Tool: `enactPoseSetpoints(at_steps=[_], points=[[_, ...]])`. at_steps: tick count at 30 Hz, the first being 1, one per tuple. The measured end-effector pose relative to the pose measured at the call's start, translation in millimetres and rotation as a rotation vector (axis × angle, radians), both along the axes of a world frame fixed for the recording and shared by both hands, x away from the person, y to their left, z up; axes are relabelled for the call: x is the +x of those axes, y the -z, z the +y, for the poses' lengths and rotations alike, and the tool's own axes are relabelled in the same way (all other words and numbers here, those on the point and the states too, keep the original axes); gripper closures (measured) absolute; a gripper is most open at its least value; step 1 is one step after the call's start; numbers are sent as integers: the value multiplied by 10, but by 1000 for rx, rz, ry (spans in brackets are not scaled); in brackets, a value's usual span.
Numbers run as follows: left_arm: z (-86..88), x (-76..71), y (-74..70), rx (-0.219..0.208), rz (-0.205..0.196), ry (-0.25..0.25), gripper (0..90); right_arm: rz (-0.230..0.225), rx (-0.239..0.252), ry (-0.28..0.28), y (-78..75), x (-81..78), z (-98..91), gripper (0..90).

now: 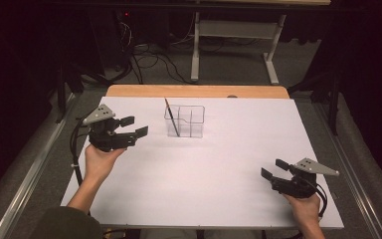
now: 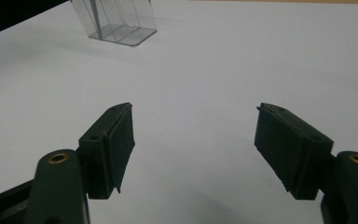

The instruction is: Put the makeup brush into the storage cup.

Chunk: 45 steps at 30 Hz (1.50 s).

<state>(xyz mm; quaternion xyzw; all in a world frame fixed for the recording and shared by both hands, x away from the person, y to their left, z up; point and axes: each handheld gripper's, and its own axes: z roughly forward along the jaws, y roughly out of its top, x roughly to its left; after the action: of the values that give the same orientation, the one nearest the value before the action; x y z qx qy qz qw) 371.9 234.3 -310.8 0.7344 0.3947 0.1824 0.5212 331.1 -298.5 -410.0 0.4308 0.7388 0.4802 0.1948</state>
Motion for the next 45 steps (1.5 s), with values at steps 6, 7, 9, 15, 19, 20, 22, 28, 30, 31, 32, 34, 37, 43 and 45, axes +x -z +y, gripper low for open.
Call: enactPoseSetpoints(at_steps=[6, 7, 9, 15, 19, 20, 22, 28, 30, 31, 32, 34, 37, 43, 45], points=[[14, -31, 35, -2, 7, 0, 335, 2, 1, 0, 1, 1, 3, 304], [18, -35, 42, -1, 8, 0, 335, 1, 0, -1, 1, 0, 4, 305], [25, -44, 58, -5, 10, -2, 335, 0, 0, -2, 0, 1, 2, 305], [49, -75, 96, -9, 17, -3, 335, 2, 1, -2, 1, -1, 8, 305], [69, -94, 127, -11, 24, -7, 335, 1, -1, -2, 2, 3, 5, 305], [74, -97, 135, -10, 25, -7, 335, 1, -1, -3, 3, 4, 4, 305], [80, -107, 152, -12, 29, -9, 335, 2, 0, -5, 2, 2, 8, 305], [96, -143, 193, -15, 36, -7, 335, 4, -1, -5, 5, 2, 12, 305], [104, -153, 206, -16, 38, -8, 335, 4, -1, -5, 5, 3, 11, 305], [106, -160, 214, -18, 40, -9, 335, 4, -1, -5, 5, 3, 12, 305], [107, -163, 218, -18, 41, -9, 335, 5, -2, -4, 4, 2, 12, 305], [108, -173, 228, -17, 43, -8, 335, 3, -3, -5, 4, 2, 12, 305], [111, -185, 237, -19, 44, -8, 335, 6, -2, -4, 5, 1, 12, 305], [113, -206, 253, -18, 48, -5, 335, 4, -4, -7, 4, 2, 14, 305], [114, -212, 257, -19, 49, -4, 335, 7, -2, -5, 5, 2, 15, 305]])
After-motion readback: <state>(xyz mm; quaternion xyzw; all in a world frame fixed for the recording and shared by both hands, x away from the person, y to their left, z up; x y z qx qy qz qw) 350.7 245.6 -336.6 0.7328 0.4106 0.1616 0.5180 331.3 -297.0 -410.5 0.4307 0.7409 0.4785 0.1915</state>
